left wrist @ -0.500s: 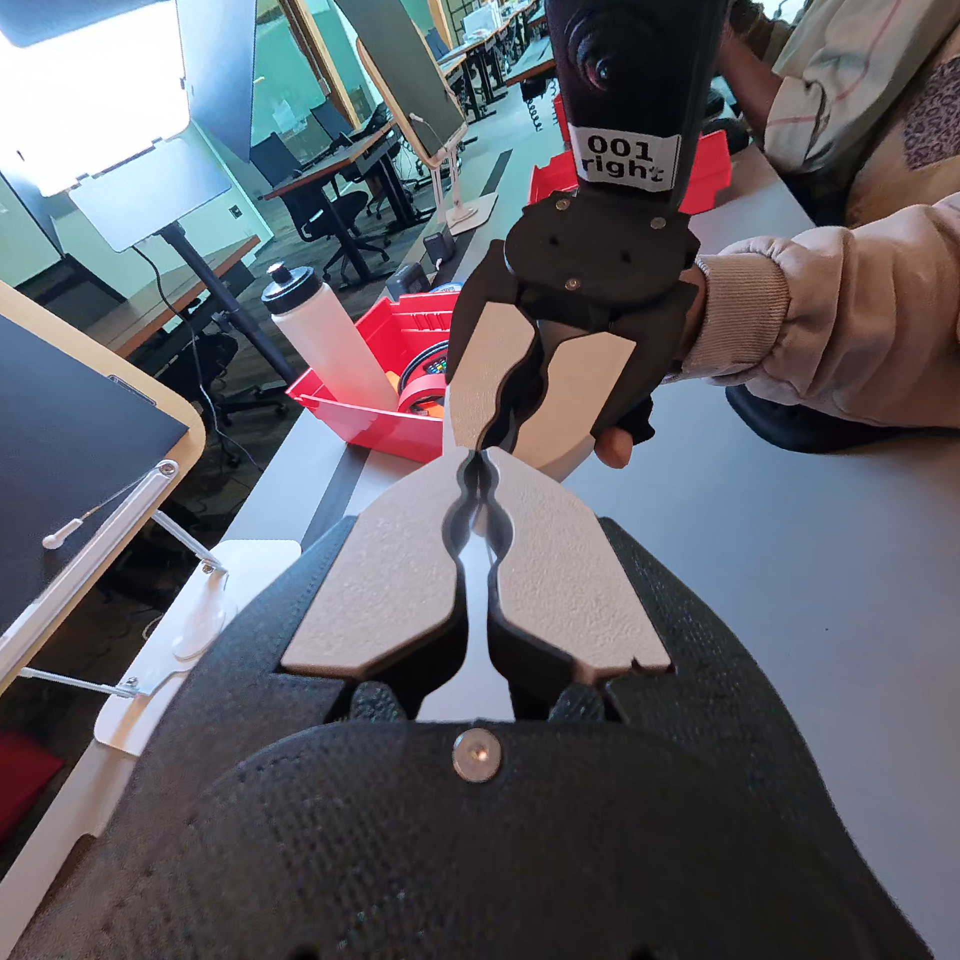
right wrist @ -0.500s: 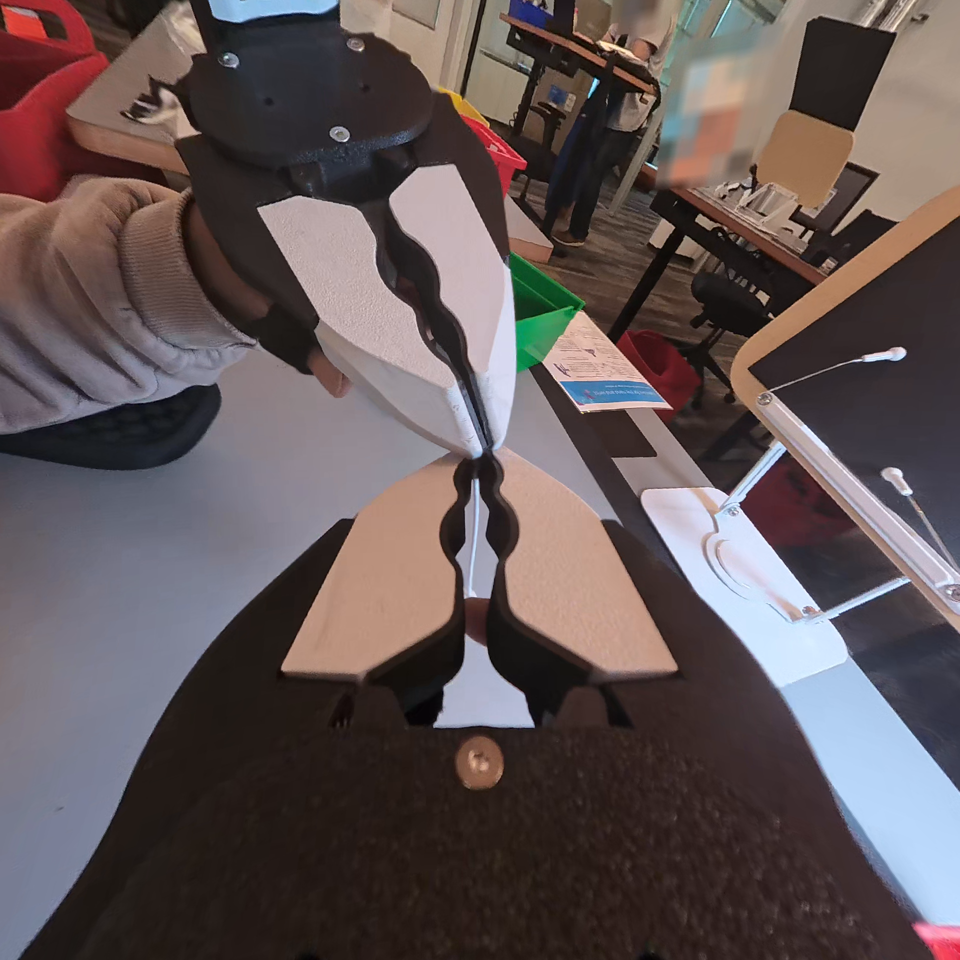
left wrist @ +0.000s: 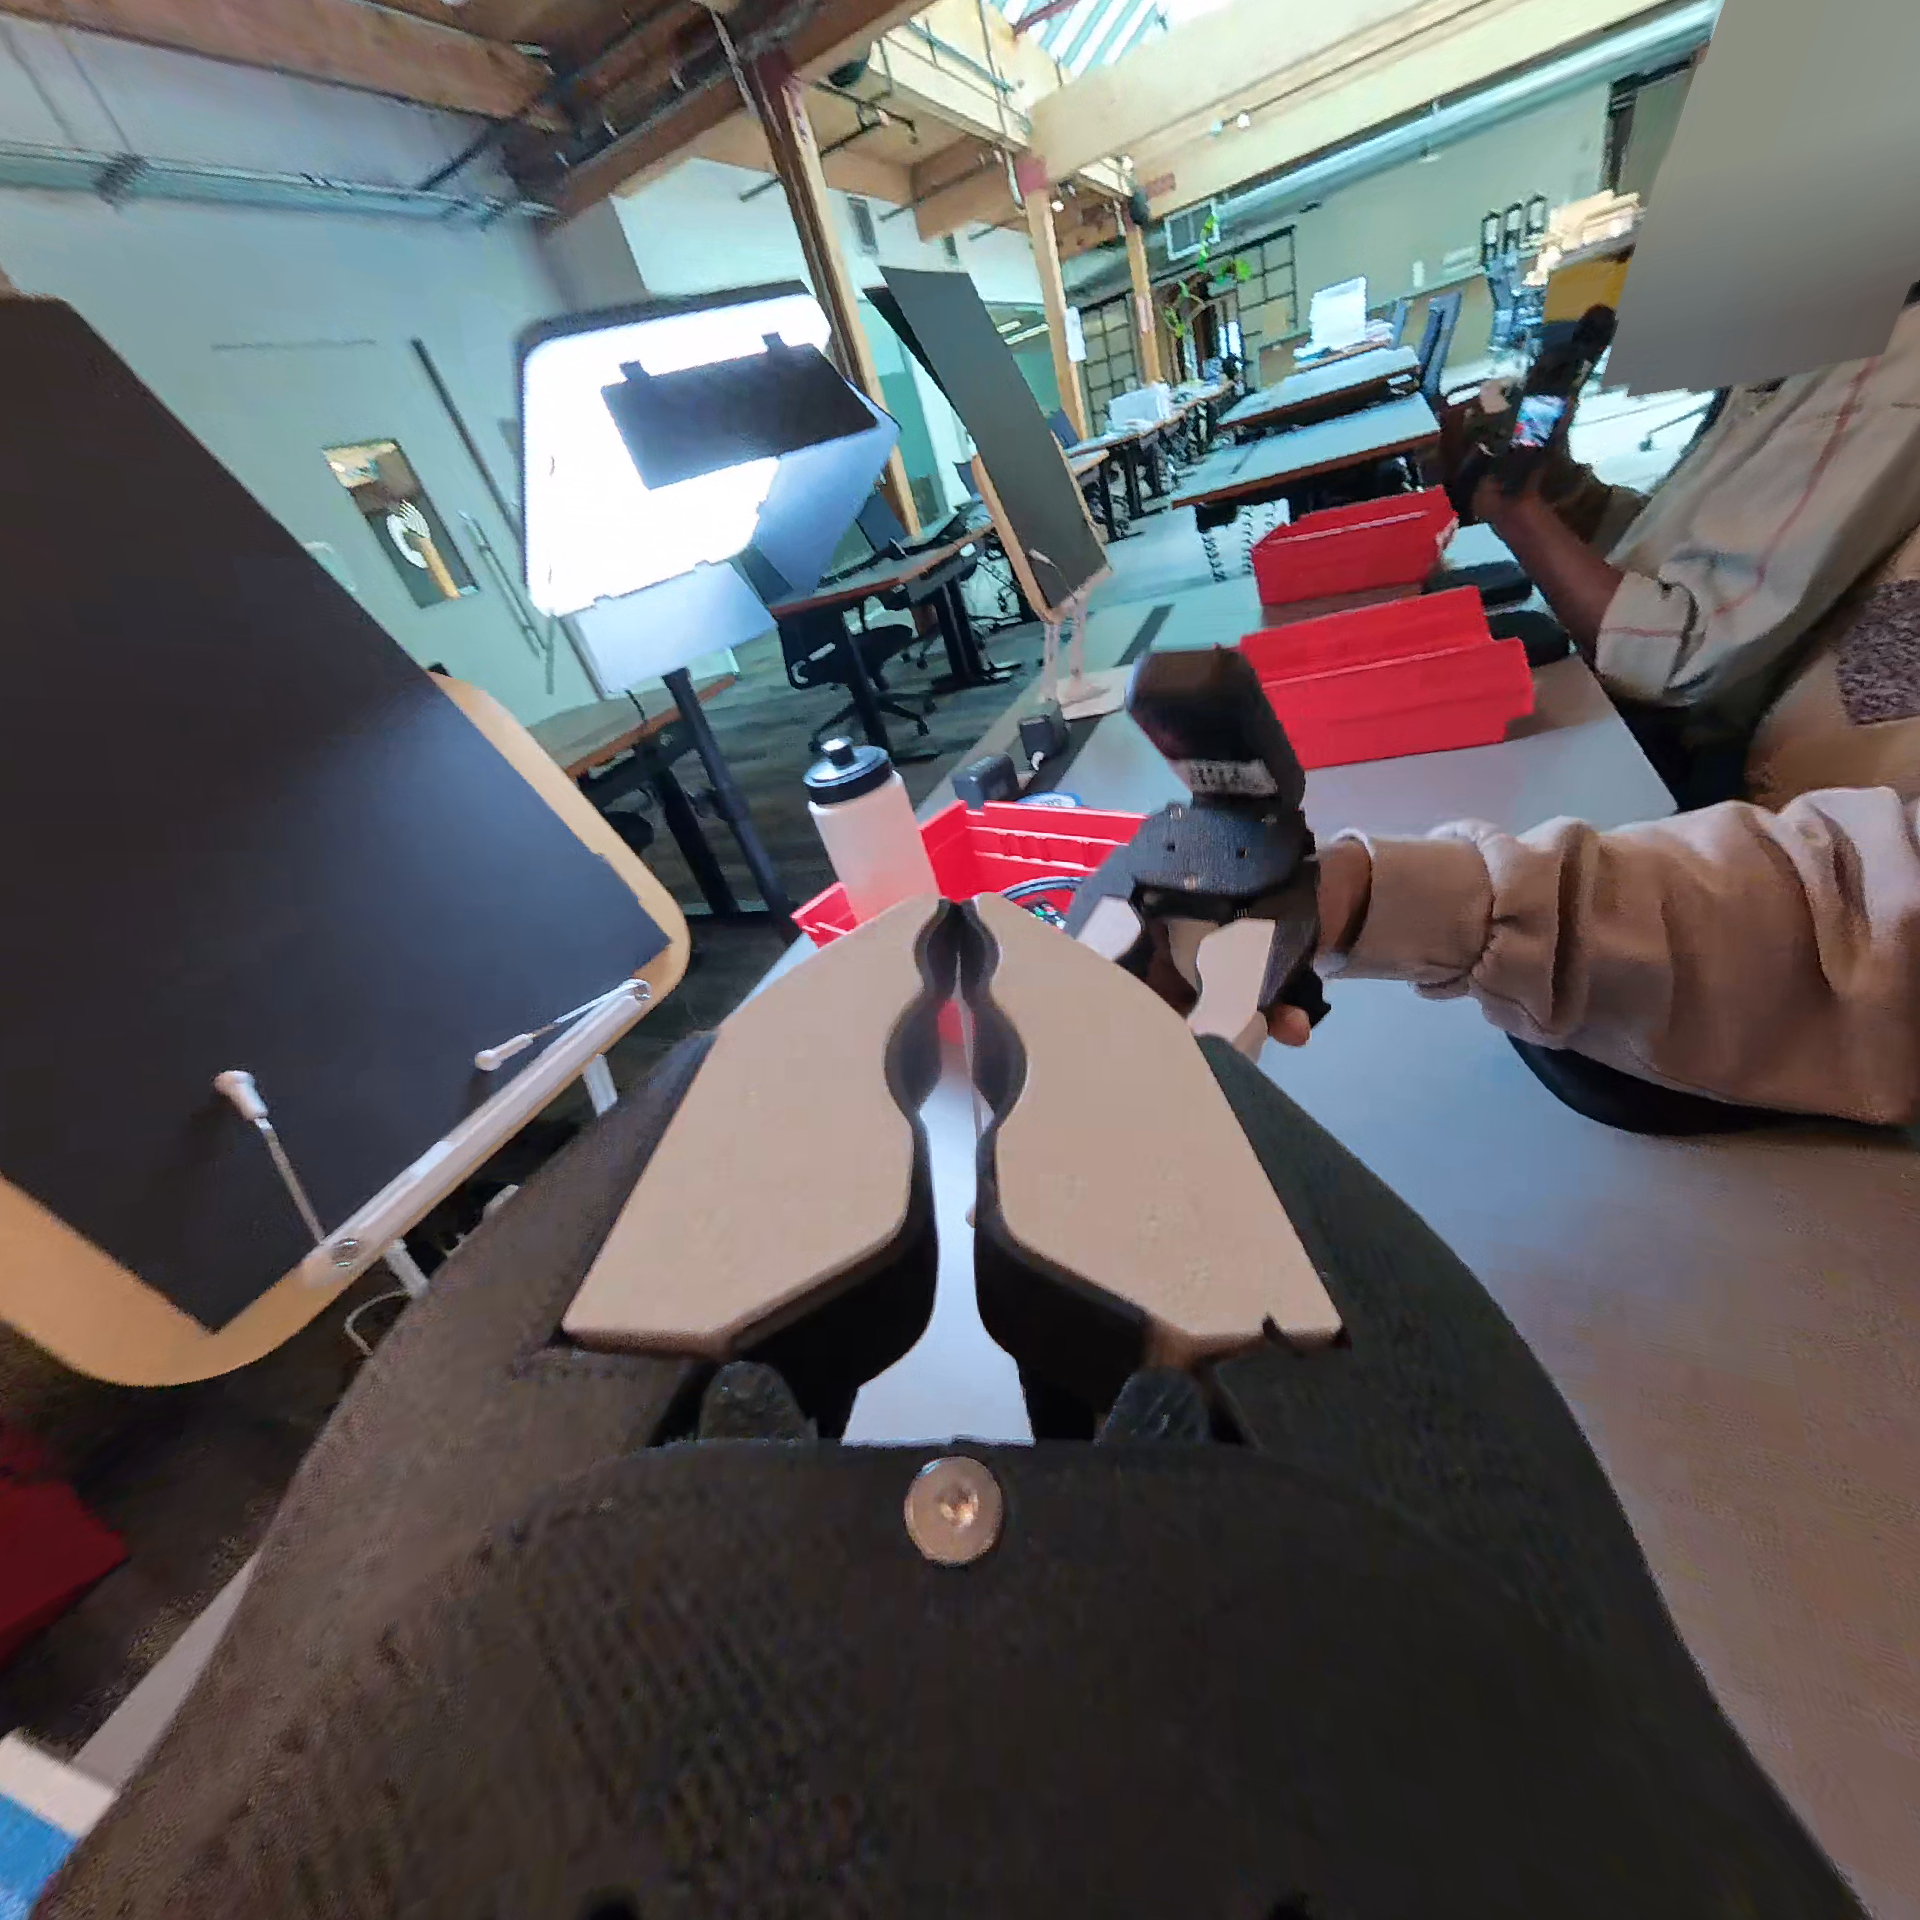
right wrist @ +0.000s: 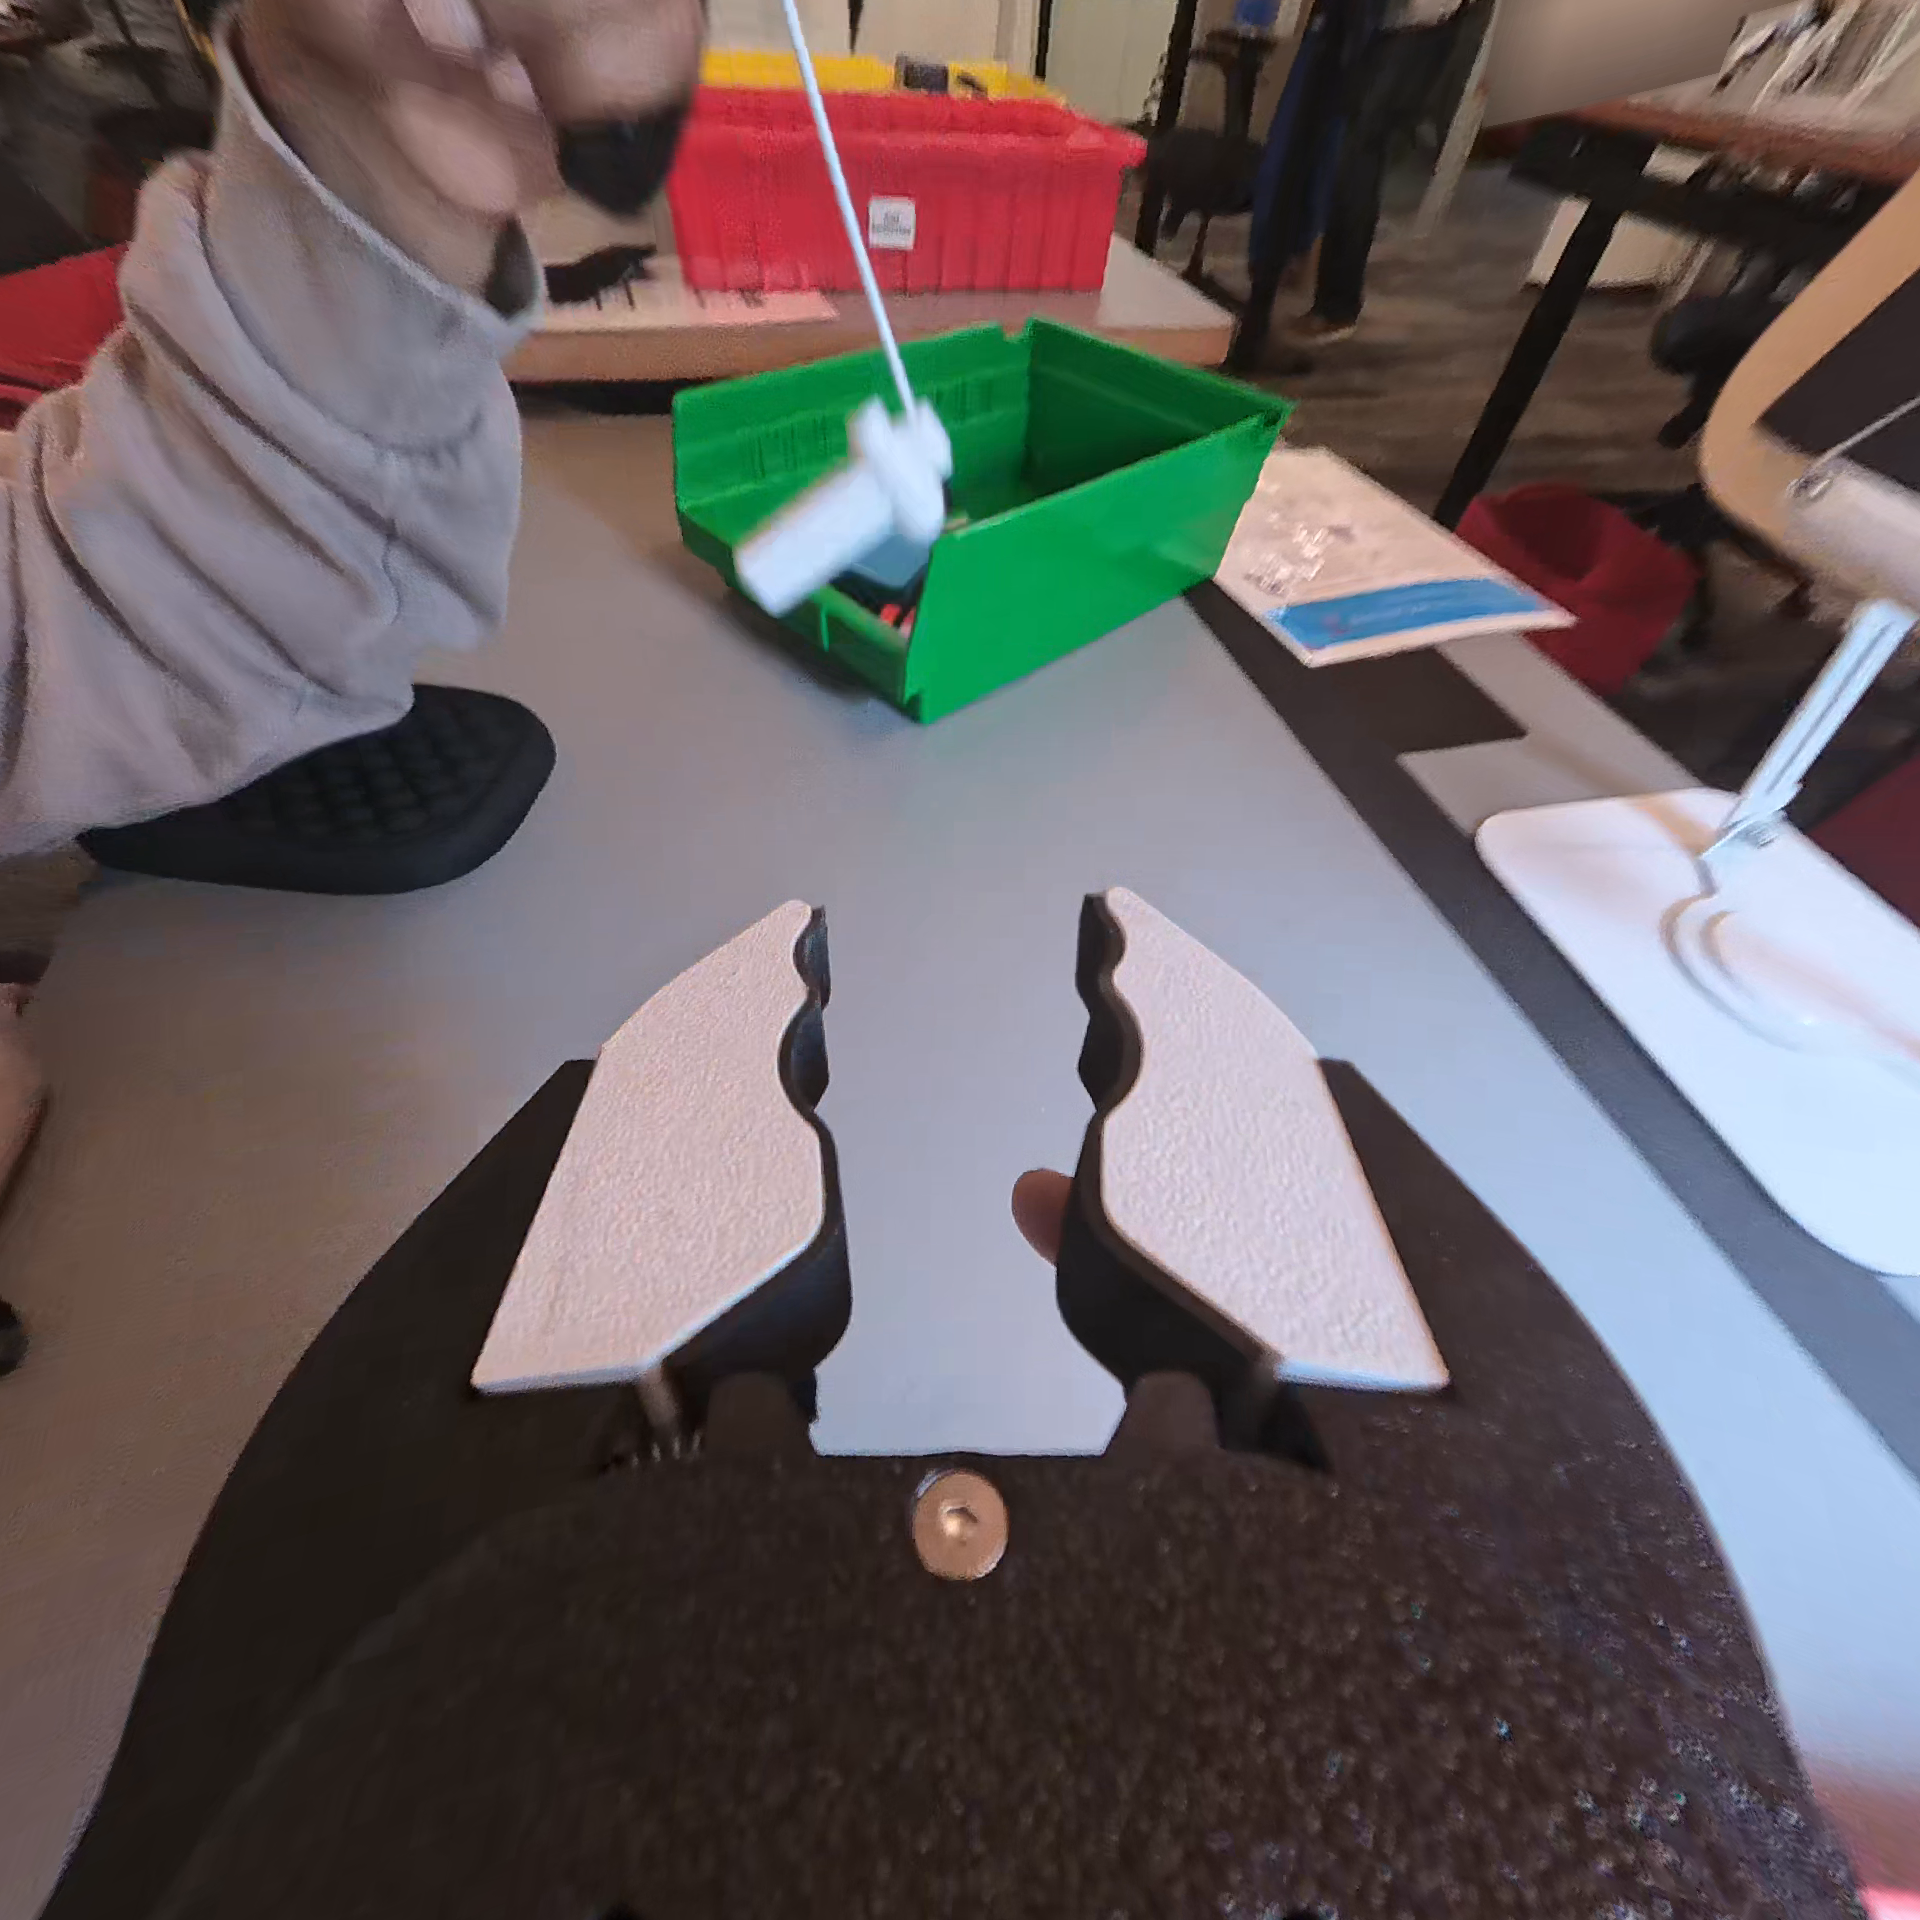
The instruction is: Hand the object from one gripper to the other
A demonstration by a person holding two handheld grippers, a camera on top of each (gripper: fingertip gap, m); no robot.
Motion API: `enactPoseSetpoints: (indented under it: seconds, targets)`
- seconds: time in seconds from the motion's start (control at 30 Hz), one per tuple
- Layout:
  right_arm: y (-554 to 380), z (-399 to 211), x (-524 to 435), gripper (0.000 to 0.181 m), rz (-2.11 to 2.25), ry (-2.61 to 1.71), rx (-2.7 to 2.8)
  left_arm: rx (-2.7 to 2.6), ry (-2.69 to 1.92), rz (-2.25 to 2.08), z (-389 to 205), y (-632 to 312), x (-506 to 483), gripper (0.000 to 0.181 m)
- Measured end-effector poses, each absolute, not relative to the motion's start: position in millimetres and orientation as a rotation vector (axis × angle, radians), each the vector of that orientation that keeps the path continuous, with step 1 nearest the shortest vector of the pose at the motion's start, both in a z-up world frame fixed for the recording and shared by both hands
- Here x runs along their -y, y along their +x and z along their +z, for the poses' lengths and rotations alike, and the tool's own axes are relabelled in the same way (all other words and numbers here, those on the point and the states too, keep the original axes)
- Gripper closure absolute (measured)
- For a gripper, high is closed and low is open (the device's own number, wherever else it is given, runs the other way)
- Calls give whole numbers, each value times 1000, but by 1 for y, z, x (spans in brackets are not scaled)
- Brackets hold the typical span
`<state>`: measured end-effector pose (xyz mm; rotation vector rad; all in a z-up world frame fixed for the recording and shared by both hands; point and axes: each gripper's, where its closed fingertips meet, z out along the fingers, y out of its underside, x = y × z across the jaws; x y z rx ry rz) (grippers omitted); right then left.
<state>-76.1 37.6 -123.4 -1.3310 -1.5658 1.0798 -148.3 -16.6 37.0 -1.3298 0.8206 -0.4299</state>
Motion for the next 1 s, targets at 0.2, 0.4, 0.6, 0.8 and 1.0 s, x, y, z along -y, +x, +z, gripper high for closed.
enactPoseSetpoints:
  seconds: [0.2, 0.4, 0.6, 0.8, 1.0]
  targets:
    - [-88, -144, -27, 136, 1138, -1356, 1610, -783, -1277, -411, 58, -169, 33, 181]
    - [-114, -122, 16, 130, 1521, -1328, 1479, -814, -1303, -465, 40, -147, 18, 181]
    - [-126, -91, 16, 159, 2020, -1351, 1021, -796, -1245, -545, 31, -122, 9, 181]
    - [-99, -67, -18, 166, 1767, -1263, 1038, -731, -1248, -600, 34, -143, 4, 180]
    - [-64, -72, -82, 166, 924, -1335, 1178, -657, -1340, -599, 24, -172, -10, 170]
